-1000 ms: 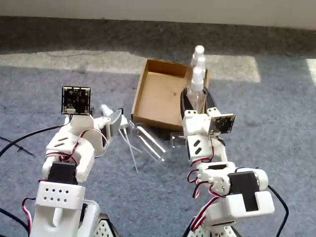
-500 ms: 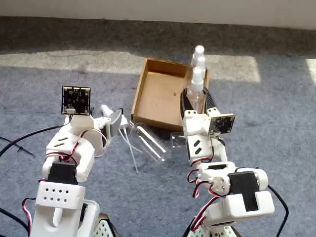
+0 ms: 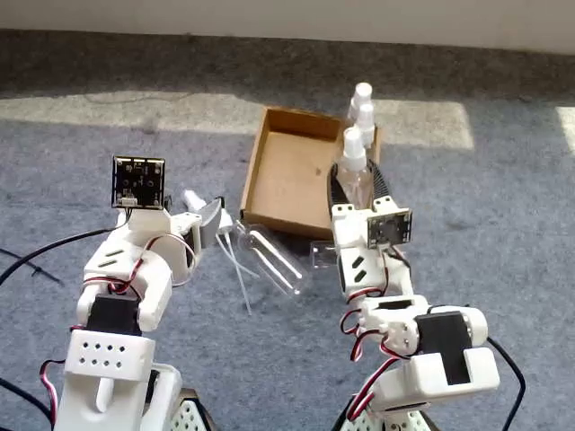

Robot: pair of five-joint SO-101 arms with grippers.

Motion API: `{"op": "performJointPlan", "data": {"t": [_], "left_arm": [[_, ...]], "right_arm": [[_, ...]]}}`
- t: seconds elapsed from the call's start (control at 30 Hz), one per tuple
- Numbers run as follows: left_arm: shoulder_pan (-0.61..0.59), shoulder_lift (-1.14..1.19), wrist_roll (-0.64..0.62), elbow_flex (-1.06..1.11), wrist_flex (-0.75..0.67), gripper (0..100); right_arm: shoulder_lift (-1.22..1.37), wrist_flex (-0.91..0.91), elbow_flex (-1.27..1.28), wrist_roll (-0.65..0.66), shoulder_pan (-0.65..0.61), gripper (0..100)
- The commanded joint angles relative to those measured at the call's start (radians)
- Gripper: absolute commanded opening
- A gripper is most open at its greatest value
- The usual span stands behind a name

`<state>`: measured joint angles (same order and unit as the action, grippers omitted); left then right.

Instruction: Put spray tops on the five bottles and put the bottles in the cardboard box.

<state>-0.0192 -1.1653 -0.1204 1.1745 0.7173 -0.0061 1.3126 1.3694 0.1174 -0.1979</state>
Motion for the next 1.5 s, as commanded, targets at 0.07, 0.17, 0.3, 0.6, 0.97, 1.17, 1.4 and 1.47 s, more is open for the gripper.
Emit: {"op": "performJointPlan", "data": {"t": [0.07, 0.17, 0.3, 0.6, 0.97, 1.17, 1.4, 1.47], "left_arm": [[-0.013, -0.013, 0.005, -0.004, -0.023, 26], [-0.013, -0.013, 0.005, -0.004, -0.023, 26], [-0.013, -0.013, 0.005, -0.004, -0.025, 26], [-0.013, -0.013, 0.005, -0.004, -0.025, 26], [-0.013, -0.013, 0.005, -0.004, -0.025, 26], [-0.013, -0.013, 0.005, -0.004, -0.025, 26], [-0.013, -0.013, 0.005, -0.004, -0.025, 26], [-0.013, -0.013, 0.005, -0.004, -0.025, 26]], "right_arm": [[-0.005, 0.025, -0.004, 0.017, 0.008, 0.4], [-0.005, 0.025, -0.002, 0.017, 0.008, 2.1], [-0.005, 0.025, 0.021, 0.017, 0.008, 9.4], [-0.012, 0.030, 0.022, 0.017, 0.008, 11.7], [-0.007, 0.085, 0.074, 0.023, 0.010, 12.1], [-0.010, 0.087, 0.074, 0.023, 0.010, 13.5], [-0.010, 0.087, 0.076, 0.023, 0.010, 25.9], [-0.012, 0.087, 0.073, 0.023, 0.010, 26.0]]}}
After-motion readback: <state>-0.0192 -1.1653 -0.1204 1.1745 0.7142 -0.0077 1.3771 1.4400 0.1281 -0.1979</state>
